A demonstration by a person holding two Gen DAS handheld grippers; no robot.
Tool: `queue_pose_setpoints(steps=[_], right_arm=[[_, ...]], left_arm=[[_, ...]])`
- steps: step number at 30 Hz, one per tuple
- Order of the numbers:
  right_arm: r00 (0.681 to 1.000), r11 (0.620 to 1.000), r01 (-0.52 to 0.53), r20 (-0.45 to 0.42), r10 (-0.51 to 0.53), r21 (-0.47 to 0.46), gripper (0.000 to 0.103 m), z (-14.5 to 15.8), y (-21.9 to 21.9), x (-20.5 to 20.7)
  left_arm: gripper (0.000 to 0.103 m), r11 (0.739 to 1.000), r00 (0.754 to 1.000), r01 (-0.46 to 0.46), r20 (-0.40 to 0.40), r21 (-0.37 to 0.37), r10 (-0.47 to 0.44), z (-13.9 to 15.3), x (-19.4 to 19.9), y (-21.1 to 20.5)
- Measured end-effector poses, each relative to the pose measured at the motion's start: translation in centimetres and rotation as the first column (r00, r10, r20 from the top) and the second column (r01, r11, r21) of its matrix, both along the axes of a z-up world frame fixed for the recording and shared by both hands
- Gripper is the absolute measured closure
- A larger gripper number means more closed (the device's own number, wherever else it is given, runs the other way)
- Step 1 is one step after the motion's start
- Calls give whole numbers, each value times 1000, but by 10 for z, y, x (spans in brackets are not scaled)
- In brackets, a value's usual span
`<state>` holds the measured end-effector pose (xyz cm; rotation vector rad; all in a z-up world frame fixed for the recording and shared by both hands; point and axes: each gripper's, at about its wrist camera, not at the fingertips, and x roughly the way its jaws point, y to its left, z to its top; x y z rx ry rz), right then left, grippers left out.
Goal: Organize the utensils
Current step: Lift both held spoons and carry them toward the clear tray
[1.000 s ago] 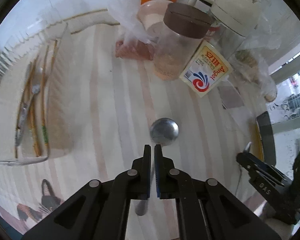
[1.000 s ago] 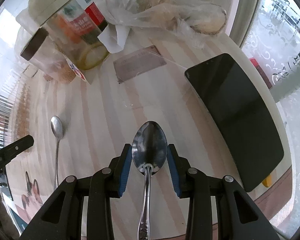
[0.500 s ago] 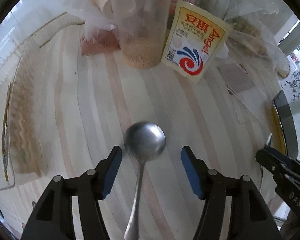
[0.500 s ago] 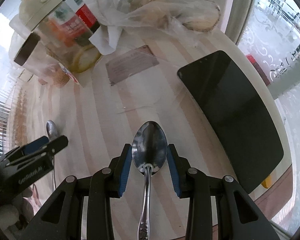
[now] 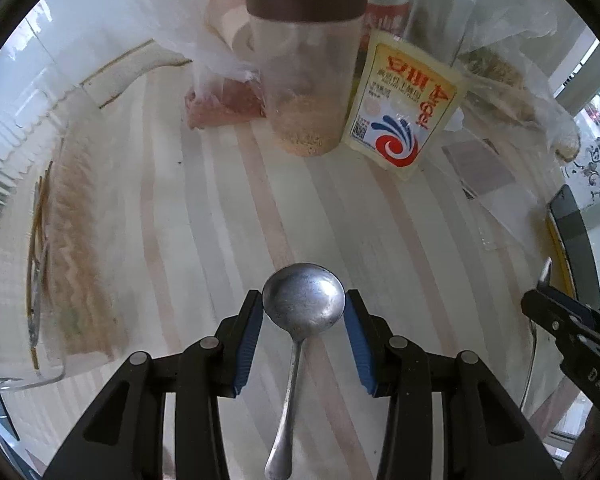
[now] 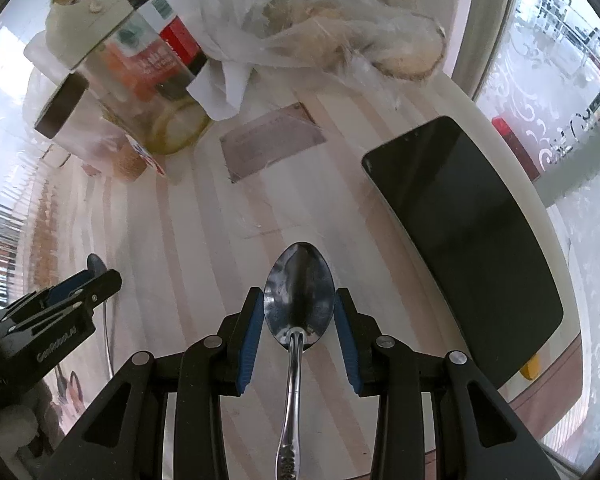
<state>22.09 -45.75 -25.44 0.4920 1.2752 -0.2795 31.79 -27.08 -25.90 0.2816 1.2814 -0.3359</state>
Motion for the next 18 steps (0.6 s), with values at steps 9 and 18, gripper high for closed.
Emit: queue_pose_setpoints(steps=[9, 18], right_arm=[[997, 999, -31, 72, 33, -21, 66, 33, 13, 7], [984, 998, -38, 171, 44, -42, 66, 84, 29, 13]], left_arm=[[65, 999, 999, 6, 54, -39, -4, 60, -24, 15], [65, 995, 991, 11, 134, -104, 3, 110, -23, 29]])
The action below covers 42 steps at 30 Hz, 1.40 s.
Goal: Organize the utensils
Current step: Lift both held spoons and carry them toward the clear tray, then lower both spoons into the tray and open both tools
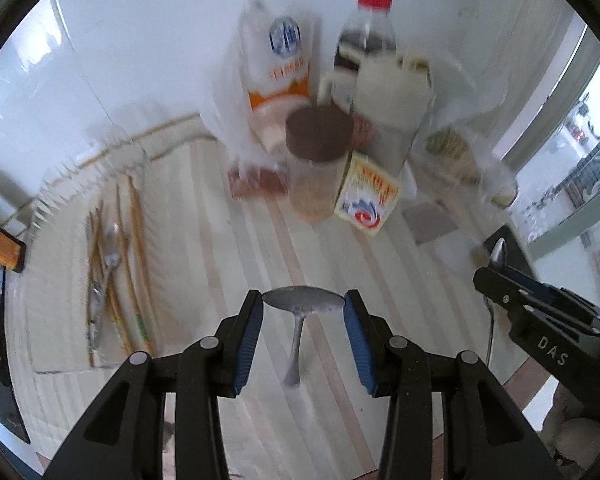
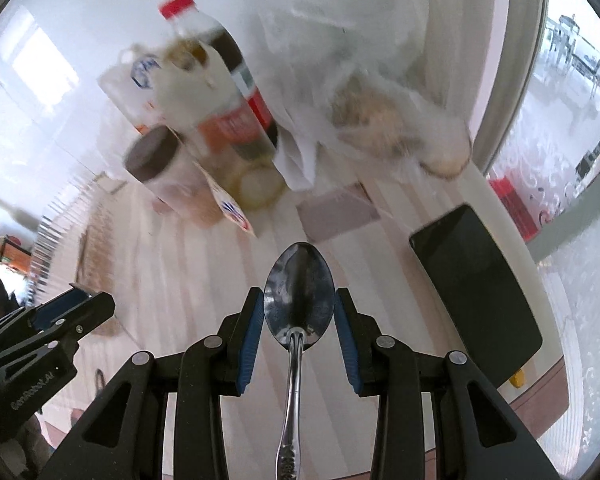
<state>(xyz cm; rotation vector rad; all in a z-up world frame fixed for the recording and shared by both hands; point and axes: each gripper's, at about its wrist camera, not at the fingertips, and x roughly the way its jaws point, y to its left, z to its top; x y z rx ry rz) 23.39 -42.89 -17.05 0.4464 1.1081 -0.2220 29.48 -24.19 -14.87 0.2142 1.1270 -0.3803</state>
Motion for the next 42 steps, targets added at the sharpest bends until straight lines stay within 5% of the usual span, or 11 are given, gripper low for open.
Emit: queue_pose_setpoints(steps=[11, 21, 29, 38, 42], right_arm=[[988, 999, -31, 154, 33, -13, 66, 76, 23, 19], [952, 985, -168, 266, 149, 49, 66, 134, 92, 92], [937, 949, -291, 236, 257, 120, 66, 120, 179, 165], [951, 925, -309, 76, 300, 221, 66, 35, 244, 215], [958, 929, -284, 26, 286, 238, 65, 8, 251, 216]], left_arm=[[65, 992, 992, -33, 118, -118, 47, 90, 18, 32], [65, 981, 968, -142, 190, -132, 165, 154, 51, 108], [65, 962, 957, -254, 117, -101, 265, 126, 81, 175], [64, 928, 932, -362, -72, -88, 356, 57, 111, 224], [64, 914, 914, -401, -98, -60, 394, 41, 111, 234]])
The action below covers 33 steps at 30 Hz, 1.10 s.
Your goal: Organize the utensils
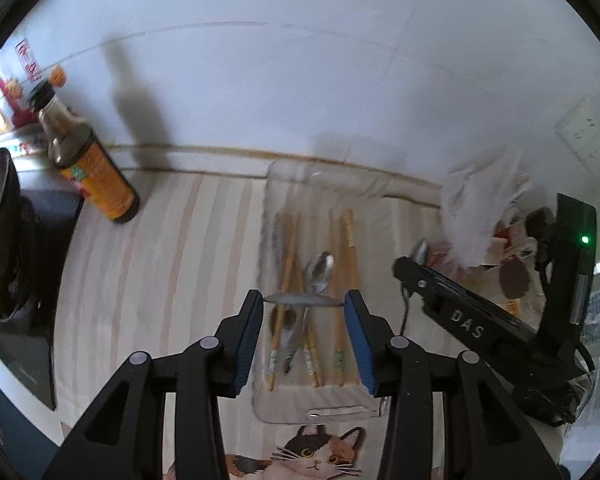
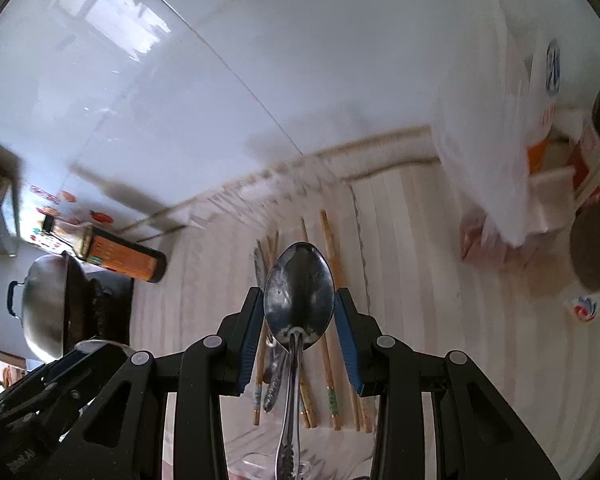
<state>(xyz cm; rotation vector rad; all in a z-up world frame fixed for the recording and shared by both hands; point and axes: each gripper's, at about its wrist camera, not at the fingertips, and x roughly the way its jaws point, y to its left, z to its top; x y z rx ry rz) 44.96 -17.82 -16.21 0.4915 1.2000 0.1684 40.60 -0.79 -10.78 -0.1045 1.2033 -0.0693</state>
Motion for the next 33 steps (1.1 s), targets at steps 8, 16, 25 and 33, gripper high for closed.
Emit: queue_pose_setpoints(steps=[8, 16, 25, 33], right_arm=[[999, 997, 42, -16, -43, -61, 47, -4, -7, -9], [999, 968, 46, 38, -38, -246, 36, 21, -12, -47], [998, 913, 42, 61, -19, -406, 2, 26, 4, -83], [996, 892, 74, 84, -41, -446, 0, 30, 11, -111]], left_arm=[[36, 990, 996, -48, 79, 129, 38, 4, -5, 11], [5, 974, 992, -56, 121, 219, 30, -6, -17, 31], [0, 975, 992, 22, 119, 222, -49, -21, -29, 35], [0, 974, 986, 60, 140, 217, -92, -19, -48, 34]])
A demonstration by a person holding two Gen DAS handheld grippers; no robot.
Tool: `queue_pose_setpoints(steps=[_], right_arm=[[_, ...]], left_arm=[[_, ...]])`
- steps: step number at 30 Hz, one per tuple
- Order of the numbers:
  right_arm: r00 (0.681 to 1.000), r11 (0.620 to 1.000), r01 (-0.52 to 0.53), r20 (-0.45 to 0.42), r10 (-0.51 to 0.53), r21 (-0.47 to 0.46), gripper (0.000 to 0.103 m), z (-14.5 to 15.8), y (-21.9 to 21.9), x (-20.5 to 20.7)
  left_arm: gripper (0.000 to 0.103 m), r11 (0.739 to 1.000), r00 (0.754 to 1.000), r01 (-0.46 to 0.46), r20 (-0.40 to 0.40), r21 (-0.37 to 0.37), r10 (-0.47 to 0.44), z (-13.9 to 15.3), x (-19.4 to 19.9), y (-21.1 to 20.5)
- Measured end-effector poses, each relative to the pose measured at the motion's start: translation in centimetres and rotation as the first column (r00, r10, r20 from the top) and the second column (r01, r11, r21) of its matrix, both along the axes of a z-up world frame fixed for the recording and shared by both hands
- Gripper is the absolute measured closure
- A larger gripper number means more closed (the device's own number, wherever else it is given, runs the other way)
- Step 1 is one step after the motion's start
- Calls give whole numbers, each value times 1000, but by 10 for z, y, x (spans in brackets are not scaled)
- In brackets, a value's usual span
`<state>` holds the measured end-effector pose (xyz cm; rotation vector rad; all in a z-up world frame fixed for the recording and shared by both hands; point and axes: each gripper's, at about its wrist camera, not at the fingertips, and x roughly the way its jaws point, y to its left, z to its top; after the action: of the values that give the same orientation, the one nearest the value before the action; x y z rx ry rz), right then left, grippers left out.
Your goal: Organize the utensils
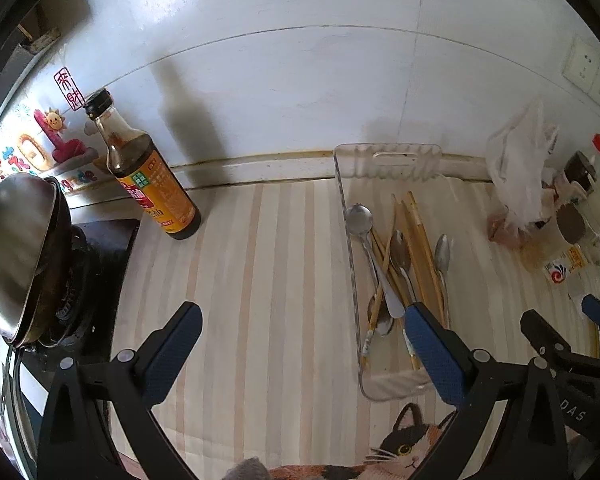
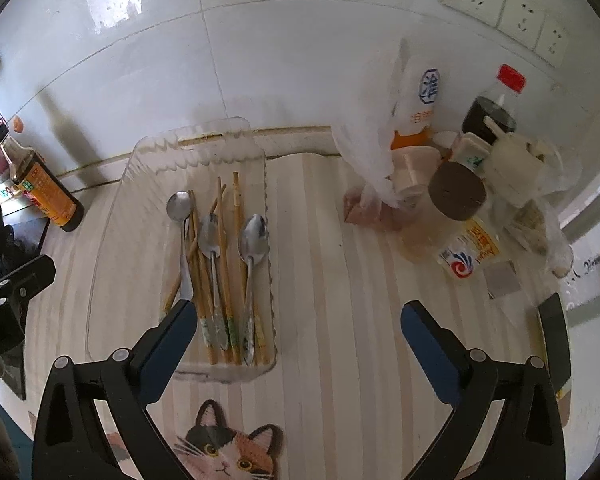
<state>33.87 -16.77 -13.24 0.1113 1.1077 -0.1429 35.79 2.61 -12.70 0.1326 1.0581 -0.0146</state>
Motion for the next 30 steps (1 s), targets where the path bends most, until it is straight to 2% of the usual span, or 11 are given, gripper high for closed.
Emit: queue_pose_setpoints(steps=[7, 13, 21, 30], right_arm=[[999, 1000, 7, 51, -6, -29, 0, 23, -3, -32], [989, 999, -2, 148, 9, -45, 0, 74, -8, -77], [956, 996, -40, 287, 61, -77, 0, 152, -9, -157], [924, 994, -78, 368, 99, -72, 0, 200, -5, -219]], left_arm=[[0, 1000, 999, -12, 37, -25, 13, 20, -33, 0], [0, 999, 994, -8, 109, -50, 14, 59, -83, -5], [0, 996, 973, -28, 227, -81, 46, 122, -163, -8], [0, 996, 947, -56, 311, -71, 75, 164, -229, 0]])
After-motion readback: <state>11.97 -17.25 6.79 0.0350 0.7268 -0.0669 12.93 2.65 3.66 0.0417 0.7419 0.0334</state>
